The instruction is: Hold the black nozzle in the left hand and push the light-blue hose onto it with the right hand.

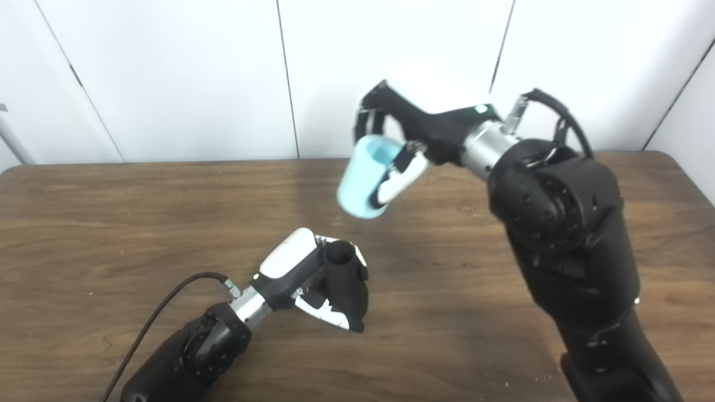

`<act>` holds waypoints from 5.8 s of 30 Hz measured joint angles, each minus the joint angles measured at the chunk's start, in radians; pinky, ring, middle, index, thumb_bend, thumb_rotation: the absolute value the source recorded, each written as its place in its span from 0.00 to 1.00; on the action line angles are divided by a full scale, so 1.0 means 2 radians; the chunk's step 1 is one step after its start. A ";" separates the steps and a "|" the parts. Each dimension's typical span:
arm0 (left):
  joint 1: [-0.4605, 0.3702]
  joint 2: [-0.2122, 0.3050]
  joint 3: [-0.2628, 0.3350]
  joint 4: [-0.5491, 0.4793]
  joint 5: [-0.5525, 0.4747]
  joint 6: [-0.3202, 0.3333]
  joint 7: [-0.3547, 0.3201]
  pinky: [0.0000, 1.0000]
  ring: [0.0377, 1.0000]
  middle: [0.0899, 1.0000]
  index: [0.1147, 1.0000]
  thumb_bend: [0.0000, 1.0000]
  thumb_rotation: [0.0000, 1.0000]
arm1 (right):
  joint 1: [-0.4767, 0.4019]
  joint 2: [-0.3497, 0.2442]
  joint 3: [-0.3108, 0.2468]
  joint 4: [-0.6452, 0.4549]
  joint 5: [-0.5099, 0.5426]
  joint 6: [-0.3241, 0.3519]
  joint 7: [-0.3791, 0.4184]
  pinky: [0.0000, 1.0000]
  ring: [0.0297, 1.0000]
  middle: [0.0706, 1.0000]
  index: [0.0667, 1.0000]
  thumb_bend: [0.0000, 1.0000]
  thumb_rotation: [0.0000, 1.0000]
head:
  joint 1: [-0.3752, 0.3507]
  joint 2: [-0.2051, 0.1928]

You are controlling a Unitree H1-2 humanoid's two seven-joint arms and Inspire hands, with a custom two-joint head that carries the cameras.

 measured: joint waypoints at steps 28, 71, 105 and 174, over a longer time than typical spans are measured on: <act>-0.001 -0.001 -0.003 0.000 0.000 0.000 0.001 0.45 0.45 0.33 0.30 0.75 0.29 | -0.014 0.025 0.015 0.012 -0.029 0.005 0.088 0.07 0.14 0.43 0.44 0.53 0.00 | 0.001 0.002; 0.001 -0.001 -0.006 -0.006 0.000 0.001 -0.003 0.44 0.44 0.33 0.30 0.75 0.28 | 0.033 0.031 0.142 -0.020 -0.155 -0.013 0.089 0.04 0.08 0.43 0.45 0.53 0.00 | 0.003 0.009; 0.010 -0.007 -0.011 -0.014 -0.002 0.019 -0.006 0.45 0.45 0.34 0.29 0.76 0.32 | 0.131 0.104 0.089 0.007 -0.214 -0.165 0.039 0.02 0.07 0.43 0.45 0.53 0.00 | 0.008 0.017; 0.017 -0.002 -0.016 -0.029 -0.010 0.026 -0.027 1.00 1.00 1.00 1.00 1.00 0.48 | 0.177 0.117 0.063 -0.018 -0.220 -0.198 0.030 0.51 0.58 0.65 0.63 0.93 0.29 | 0.010 0.021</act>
